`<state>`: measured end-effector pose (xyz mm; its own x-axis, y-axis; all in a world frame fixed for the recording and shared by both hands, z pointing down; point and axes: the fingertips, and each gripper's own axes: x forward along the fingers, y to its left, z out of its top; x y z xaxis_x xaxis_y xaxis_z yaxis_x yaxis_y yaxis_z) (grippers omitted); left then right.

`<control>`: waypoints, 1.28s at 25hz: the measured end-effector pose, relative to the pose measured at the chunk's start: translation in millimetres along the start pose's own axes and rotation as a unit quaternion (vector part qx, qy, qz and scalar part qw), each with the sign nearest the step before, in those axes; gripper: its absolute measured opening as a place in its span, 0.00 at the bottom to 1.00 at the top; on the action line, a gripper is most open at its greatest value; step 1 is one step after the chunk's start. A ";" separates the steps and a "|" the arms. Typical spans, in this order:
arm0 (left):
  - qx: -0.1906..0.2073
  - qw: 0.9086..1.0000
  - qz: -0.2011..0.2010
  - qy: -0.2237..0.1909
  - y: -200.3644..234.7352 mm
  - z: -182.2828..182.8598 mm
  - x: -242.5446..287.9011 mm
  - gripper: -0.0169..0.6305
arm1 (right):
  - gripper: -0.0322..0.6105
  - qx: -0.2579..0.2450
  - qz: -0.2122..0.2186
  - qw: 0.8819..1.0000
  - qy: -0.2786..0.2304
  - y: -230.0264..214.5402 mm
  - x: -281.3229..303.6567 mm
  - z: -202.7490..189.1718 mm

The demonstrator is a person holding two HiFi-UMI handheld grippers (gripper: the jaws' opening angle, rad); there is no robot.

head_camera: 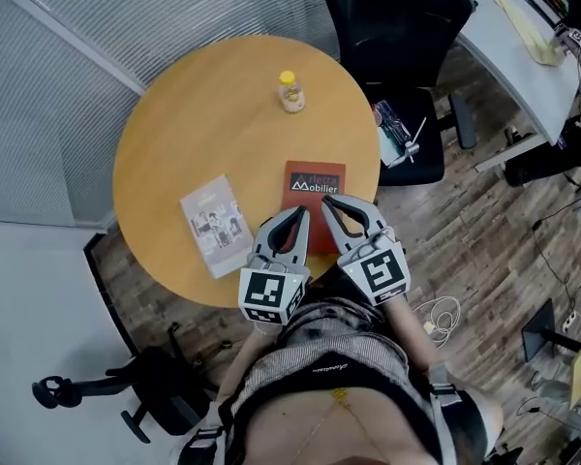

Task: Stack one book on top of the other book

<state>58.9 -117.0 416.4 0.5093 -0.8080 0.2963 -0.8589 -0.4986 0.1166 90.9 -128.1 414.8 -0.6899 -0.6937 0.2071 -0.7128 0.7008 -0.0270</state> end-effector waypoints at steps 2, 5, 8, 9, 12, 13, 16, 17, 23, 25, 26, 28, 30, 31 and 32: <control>-0.001 1.000 -0.004 0.002 8.6 1.5 -1.8 0.06 | 0.08 -0.007 -0.001 1.000 -0.002 4.2 6.6 0.8; 0.009 1.000 -0.013 0.002 18.0 5.0 -5.1 0.06 | 0.08 0.007 -0.015 1.000 0.005 9.5 14.3 -0.6; 0.014 0.999 -0.029 0.002 23.6 4.6 -7.7 0.06 | 0.08 0.018 -0.034 0.999 0.006 12.7 20.0 -0.5; 0.015 0.999 -0.034 0.004 25.4 3.2 -7.9 0.06 | 0.08 0.019 -0.040 0.999 0.005 13.6 21.4 0.1; 0.013 0.999 -0.045 0.010 29.4 -2.1 -6.2 0.06 | 0.08 0.020 -0.054 0.998 0.009 14.4 24.7 -2.6; 0.013 0.999 -0.047 0.011 30.4 -3.2 -5.6 0.06 | 0.09 0.021 -0.058 0.998 0.011 14.2 25.6 -4.3; 0.010 0.998 -0.054 0.015 34.8 -7.1 -3.5 0.06 | 0.08 0.023 -0.068 0.997 0.017 13.7 28.0 -7.5; 0.008 0.998 -0.055 0.017 36.2 -9.0 -2.5 0.06 | 0.08 0.021 -0.072 0.997 0.020 13.3 28.4 -8.6; -0.001 0.997 -0.063 0.036 41.5 -25.7 5.8 0.06 | 0.08 0.019 -0.094 0.995 0.041 5.7 29.2 -23.7; -0.003 0.997 -0.065 0.044 42.5 -33.8 10.5 0.06 | 0.08 0.021 -0.104 0.993 0.047 0.6 29.4 -32.1; -0.005 0.997 -0.067 0.048 43.2 -38.2 13.0 0.06 | 0.08 0.023 -0.109 0.993 0.050 -1.9 29.9 -36.7; -0.010 0.996 -0.069 0.057 44.3 -47.3 16.1 0.06 | 0.08 0.027 -0.117 0.991 0.057 -5.0 29.6 -46.8; -0.008 0.996 -0.068 0.064 45.6 -55.7 19.0 0.06 | 0.08 0.032 -0.123 0.990 0.068 -7.3 29.0 -58.4; -0.006 0.995 -0.068 0.067 46.6 -60.2 21.1 0.06 | 0.08 0.035 -0.126 0.989 0.074 -8.5 29.1 -65.0; -0.005 0.995 -0.067 0.071 47.9 -65.6 23.1 0.06 | 0.08 0.039 -0.129 0.988 0.081 -9.5 29.4 -72.0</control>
<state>26.0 -138.9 491.0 0.6073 -0.6813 0.4086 -0.7845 -0.5954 0.1734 86.4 -143.2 491.5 -0.4600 -0.8073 0.3695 -0.8737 0.4857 -0.0265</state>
